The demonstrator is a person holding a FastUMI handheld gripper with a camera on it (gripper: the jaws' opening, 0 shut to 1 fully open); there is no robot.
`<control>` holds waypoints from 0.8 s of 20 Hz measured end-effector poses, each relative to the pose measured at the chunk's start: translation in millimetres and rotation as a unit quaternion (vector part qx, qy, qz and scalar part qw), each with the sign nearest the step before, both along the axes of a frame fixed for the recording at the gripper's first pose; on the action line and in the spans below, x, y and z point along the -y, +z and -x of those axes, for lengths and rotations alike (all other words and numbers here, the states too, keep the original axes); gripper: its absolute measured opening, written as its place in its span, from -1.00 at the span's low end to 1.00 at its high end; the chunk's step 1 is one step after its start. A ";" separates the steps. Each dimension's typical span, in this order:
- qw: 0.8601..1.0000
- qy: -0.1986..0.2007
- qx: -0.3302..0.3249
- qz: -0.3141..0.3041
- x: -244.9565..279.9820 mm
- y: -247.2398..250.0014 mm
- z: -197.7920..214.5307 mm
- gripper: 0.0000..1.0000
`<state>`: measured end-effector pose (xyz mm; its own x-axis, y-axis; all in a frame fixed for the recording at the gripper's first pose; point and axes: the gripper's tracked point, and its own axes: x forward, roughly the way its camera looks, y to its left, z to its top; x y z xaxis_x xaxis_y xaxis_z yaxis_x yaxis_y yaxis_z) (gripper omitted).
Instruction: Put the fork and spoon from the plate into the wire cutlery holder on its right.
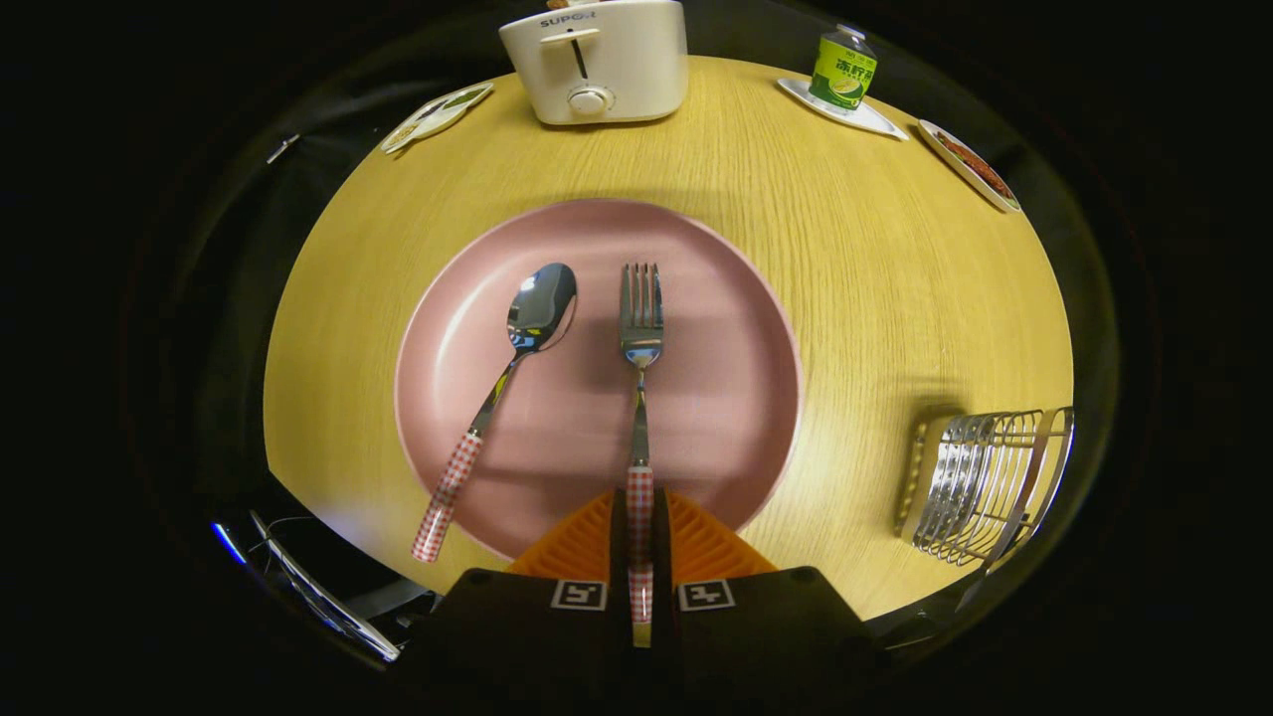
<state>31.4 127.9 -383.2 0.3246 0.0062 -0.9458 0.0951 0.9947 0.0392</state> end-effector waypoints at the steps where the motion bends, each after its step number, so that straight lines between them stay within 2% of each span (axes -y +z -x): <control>1: 1.000 -0.007 0.001 -0.005 2.2 4.6 1.4 -0.78; 5: 1.000 0.005 0.021 -0.016 12.5 36.9 10.8 -0.77; 7: 0.998 0.017 0.028 -0.044 8.9 60.4 20.9 -0.77; 11: 0.995 0.076 0.040 -0.042 37.1 111.2 44.1 -0.78; 14: 0.993 0.117 0.014 -0.030 76.5 135.4 66.3 -0.78; 16: 0.991 0.131 -0.020 -0.026 104.3 143.5 83.7 -0.78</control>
